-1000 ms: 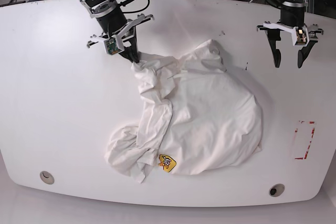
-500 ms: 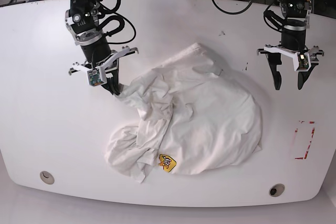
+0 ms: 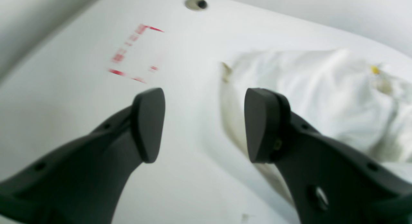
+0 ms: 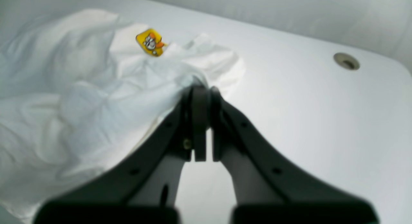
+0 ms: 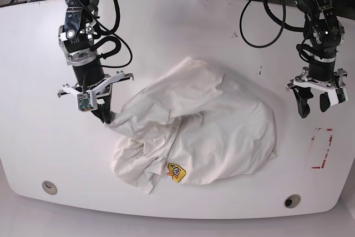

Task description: Layout the t-shirt on the table in an organized manner, then fold the t-shirt properly

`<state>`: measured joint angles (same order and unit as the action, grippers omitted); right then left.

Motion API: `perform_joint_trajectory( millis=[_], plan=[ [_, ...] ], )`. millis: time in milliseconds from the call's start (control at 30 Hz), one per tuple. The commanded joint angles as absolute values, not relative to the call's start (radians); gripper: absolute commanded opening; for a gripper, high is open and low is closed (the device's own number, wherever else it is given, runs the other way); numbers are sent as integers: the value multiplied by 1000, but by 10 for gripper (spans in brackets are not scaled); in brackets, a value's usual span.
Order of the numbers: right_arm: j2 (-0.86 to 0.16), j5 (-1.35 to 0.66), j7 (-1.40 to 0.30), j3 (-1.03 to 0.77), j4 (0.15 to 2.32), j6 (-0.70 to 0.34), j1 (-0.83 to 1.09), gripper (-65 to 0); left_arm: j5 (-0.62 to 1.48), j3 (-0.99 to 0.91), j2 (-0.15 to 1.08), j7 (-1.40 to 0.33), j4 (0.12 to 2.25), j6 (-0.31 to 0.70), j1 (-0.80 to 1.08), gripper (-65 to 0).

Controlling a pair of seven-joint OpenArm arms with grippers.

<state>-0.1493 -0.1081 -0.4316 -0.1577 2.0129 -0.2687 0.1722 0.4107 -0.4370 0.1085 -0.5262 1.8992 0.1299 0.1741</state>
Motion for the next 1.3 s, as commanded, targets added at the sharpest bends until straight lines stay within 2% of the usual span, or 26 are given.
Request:
perform_joint_trajectory(
  millis=[0, 400, 600, 833, 1267],
  plan=[
    [-157, -113, -403, -189, 2034, -268, 133, -645, 452, -463, 116, -524, 1874, 131, 139, -279],
    [-160, -111, -432, -289, 2035, -337, -27, -644, 503, -498, 116, -542, 1756, 131, 77, -279],
    [-214, -116, -452, -291, 2037, -358, -111, -644, 506, -496, 117, -542, 1724, 134, 76, -279],
    [-246, -119, -453, -289, 2037, -366, -202, -644, 506, -463, 116, -544, 1646, 277, 28, -279],
    [-251, -116, -455, -265, 2034, -366, -262, -644, 499, -377, 87, -541, 1340, 280, -114, -279]
  ],
)
